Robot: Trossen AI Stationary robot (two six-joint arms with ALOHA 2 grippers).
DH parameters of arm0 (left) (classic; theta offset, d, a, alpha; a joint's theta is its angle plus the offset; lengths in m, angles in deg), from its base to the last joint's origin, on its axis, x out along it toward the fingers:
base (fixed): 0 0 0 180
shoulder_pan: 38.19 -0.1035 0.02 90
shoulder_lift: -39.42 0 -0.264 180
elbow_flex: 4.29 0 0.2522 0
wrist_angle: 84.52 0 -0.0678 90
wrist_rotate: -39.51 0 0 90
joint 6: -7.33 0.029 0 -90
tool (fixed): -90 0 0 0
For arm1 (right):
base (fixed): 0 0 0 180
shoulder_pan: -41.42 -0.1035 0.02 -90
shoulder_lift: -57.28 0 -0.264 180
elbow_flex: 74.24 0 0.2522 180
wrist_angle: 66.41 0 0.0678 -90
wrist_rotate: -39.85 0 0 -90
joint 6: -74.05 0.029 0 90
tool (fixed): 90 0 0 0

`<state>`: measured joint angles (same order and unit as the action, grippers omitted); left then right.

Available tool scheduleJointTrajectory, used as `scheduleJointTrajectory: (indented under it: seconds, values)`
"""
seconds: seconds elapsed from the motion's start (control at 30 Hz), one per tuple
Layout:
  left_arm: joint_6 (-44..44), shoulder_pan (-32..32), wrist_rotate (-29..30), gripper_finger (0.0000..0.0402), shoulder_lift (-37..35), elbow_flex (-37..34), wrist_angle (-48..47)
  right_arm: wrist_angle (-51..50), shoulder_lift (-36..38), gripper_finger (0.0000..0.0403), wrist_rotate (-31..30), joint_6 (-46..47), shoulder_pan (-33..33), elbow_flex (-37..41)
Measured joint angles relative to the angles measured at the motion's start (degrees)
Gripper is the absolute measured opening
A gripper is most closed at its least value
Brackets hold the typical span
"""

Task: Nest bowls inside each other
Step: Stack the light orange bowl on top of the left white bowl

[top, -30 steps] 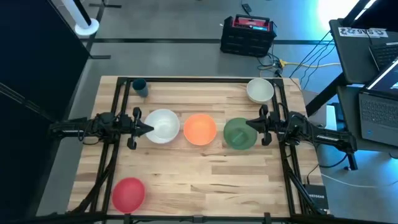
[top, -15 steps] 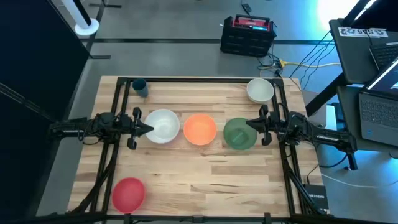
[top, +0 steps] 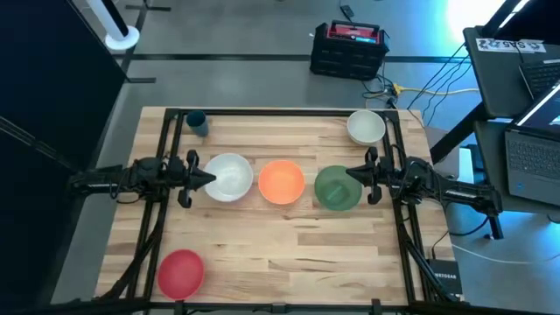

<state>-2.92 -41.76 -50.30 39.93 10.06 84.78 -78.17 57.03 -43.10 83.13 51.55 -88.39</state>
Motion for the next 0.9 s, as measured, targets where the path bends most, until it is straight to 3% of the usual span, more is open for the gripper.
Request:
scheduleJointTrajectory:
  seconds: [0.17, 0.6, 0.7, 0.9]
  values:
    - [-4.57, -3.53, 0.48, 0.0003, 2.72, 5.41, -4.40, 0.11, 0.02, 0.0000, -0.08, 0.40, 0.00, -0.04]
    - [-1.43, -9.55, 0.56, 0.0087, 41.04, 37.59, -17.13, 1.72, 0.00, 0.0000, -0.32, 7.81, 0.00, -0.45]
    - [-1.76, -10.95, 0.54, 0.0119, 52.64, 48.30, -20.39, 2.61, 0.00, 0.0000, -0.40, 12.75, 0.00, -1.12]
    - [-5.39, -13.21, -0.08, 0.0169, 74.73, 71.84, -38.22, 2.69, 0.00, 0.0000, -0.39, 19.86, 0.00, -3.39]
